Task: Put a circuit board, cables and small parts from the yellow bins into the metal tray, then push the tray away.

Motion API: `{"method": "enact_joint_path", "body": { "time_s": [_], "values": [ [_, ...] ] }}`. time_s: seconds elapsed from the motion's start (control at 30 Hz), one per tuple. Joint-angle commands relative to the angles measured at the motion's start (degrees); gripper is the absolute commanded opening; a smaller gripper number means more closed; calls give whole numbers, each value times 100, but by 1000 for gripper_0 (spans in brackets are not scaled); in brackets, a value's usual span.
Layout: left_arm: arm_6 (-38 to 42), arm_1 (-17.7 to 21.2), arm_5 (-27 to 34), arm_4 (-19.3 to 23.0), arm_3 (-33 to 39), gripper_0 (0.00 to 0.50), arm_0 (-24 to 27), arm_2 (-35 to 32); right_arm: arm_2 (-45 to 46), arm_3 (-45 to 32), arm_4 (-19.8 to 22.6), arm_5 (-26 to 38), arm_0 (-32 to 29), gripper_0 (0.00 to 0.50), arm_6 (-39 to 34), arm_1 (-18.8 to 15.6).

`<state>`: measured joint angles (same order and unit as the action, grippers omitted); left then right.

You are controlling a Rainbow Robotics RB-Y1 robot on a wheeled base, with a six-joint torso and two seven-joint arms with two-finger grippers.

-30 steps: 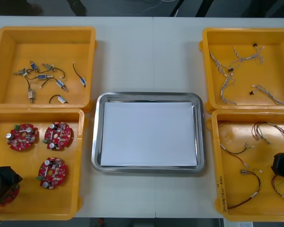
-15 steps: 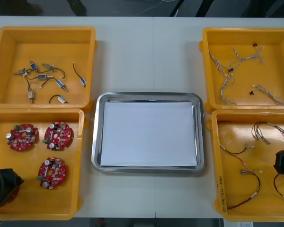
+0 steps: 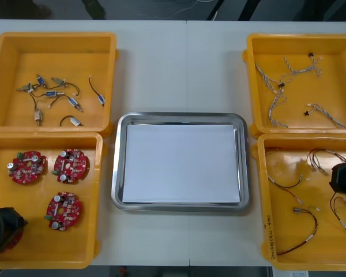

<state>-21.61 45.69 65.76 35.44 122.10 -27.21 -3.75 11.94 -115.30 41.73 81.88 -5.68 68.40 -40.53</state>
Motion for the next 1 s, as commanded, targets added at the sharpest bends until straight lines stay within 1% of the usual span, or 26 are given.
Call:
{"method": "enact_joint_path", "body": {
  "time_s": [0.03, 0.13, 0.17, 0.2, 0.23, 0.27, 0.3, 0.33, 0.47, 0.53, 0.77, 1.0],
  "values": [
    [438, -8, -55, -63, -2, 500, 49, 85, 124, -159, 55, 47, 243, 0, -2, -130],
    [447, -8, -46, -55, -2, 495, 67, 85, 80, -159, 19, 56, 348, 0, -11, -104],
    [456, -8, -46, -55, -2, 435, 76, 85, 71, -159, 11, 56, 366, 0, -20, -95],
    [456, -8, -37, -46, -2, 331, 84, 85, 36, -159, -25, 56, 410, 0, -28, -86],
    [456, -8, -37, -37, -2, 211, 111, 111, -8, -159, -68, 56, 454, 0, -37, -77],
    [447, -8, -37, -37, 7, 146, 120, 120, -17, -159, -86, 56, 472, 0, -46, -77],
    [465, -8, -29, -37, -2, 7, 146, 146, -52, -159, -121, 64, 507, 0, -55, -60],
    [465, -8, -29, -37, -2, 0, 163, 155, -78, -159, -174, 64, 533, 0, -63, -42],
    [474, -8, -29, -46, -2, 0, 172, 164, -175, -159, -429, 196, 682, 0, -99, 54],
    [474, -8, -29, -46, 7, 0, 172, 164, -201, -159, -482, 293, 762, 0, -116, 98],
    [474, 45, 24, -11, 16, 0, 207, 164, -193, -159, -473, 381, 814, 0, -134, 133],
    [465, 203, 138, 95, 95, 0, 243, 85, -193, -159, -508, 372, 832, 0, -195, 151]
  ]
}}
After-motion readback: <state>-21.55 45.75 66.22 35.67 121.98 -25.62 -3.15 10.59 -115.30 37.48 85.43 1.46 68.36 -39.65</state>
